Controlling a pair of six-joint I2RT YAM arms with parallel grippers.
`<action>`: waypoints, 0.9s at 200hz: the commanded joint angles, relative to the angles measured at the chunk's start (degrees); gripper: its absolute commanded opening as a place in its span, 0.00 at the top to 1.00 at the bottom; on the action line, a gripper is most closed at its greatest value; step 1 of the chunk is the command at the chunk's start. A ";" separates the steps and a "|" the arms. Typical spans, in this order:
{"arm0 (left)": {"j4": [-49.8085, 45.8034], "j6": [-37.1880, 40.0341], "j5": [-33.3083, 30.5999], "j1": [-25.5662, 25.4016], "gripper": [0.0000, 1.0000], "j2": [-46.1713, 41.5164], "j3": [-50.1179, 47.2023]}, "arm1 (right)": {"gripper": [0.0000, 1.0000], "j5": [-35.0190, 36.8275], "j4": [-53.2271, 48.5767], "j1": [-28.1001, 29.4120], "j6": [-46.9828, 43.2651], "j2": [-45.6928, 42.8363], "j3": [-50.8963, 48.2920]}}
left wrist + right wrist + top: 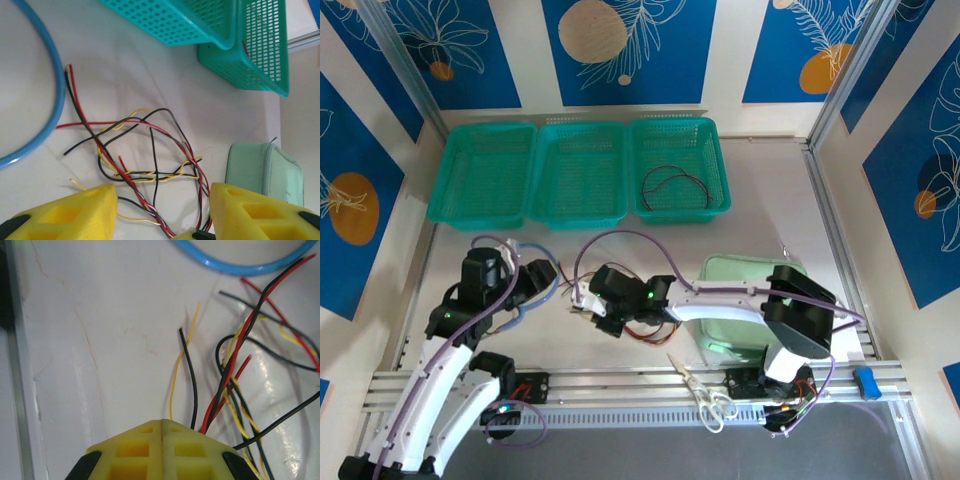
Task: Untangle the cables
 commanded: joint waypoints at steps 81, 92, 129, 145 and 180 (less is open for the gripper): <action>-2.59 1.94 2.03 0.76 0.34 1.92 2.20 | 0.58 -2.08 -4.27 -1.83 -4.72 9.19 3.92; -3.17 2.14 1.94 0.69 0.34 1.84 2.20 | 0.58 -1.84 -4.90 -1.97 -5.25 10.16 4.79; -4.10 2.49 1.74 0.85 0.33 1.46 2.09 | 0.58 -0.93 -5.66 -2.21 -6.56 13.32 7.01; -4.46 2.73 1.49 0.89 0.33 1.39 2.23 | 0.59 -0.58 -6.05 -2.29 -7.24 14.73 7.70; -4.65 3.02 1.19 0.88 0.33 1.61 2.50 | 0.66 0.67 -6.20 -2.18 -8.16 17.08 8.35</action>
